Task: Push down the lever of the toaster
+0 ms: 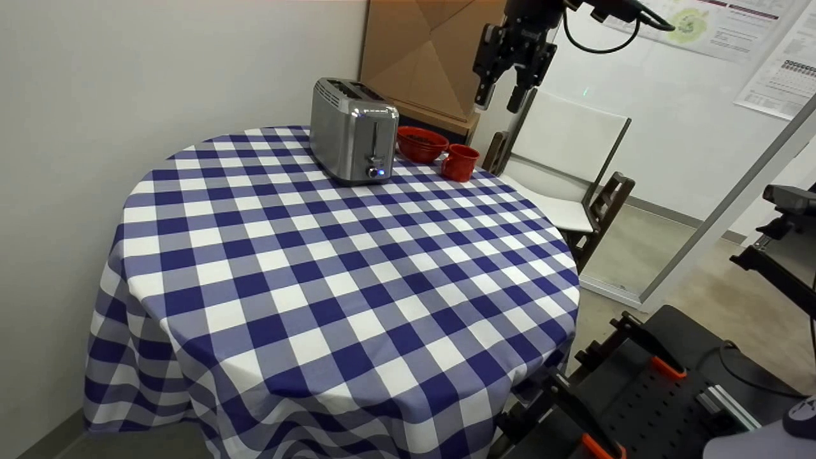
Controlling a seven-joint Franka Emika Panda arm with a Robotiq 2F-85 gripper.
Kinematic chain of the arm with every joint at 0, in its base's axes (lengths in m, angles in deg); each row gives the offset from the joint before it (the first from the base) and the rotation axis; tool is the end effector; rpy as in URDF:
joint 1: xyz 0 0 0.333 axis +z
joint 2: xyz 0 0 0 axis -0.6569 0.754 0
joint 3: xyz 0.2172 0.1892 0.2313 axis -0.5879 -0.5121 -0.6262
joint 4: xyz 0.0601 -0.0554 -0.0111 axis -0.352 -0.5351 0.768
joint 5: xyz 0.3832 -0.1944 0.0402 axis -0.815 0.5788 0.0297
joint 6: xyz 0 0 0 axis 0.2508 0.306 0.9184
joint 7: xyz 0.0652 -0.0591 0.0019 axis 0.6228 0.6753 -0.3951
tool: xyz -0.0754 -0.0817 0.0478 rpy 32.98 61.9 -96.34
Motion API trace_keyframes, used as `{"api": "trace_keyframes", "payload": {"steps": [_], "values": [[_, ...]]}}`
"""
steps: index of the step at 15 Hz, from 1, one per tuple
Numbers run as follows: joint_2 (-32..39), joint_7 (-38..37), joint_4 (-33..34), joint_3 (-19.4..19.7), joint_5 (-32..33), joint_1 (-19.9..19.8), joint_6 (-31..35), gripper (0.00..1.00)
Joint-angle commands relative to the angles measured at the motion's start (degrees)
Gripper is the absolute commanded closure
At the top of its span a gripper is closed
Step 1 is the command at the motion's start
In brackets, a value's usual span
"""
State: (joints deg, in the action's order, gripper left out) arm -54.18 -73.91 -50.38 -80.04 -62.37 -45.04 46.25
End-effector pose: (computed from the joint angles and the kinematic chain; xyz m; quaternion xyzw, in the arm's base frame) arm 0.5366 -0.0381 0.3908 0.9997 -0.0209 0.0075 0.0049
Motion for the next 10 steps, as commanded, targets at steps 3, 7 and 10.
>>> {"api": "trace_keyframes", "payload": {"steps": [3,7,10], "values": [[-10.04,-1.41,-8.23,0.62,0.07,0.75,0.37,0.00],[-9.51,-0.42,-7.61,0.72,0.19,0.75,-0.40,0.00],[-11.09,-0.44,-8.85,0.72,0.21,0.75,-0.48,0.00]]}}
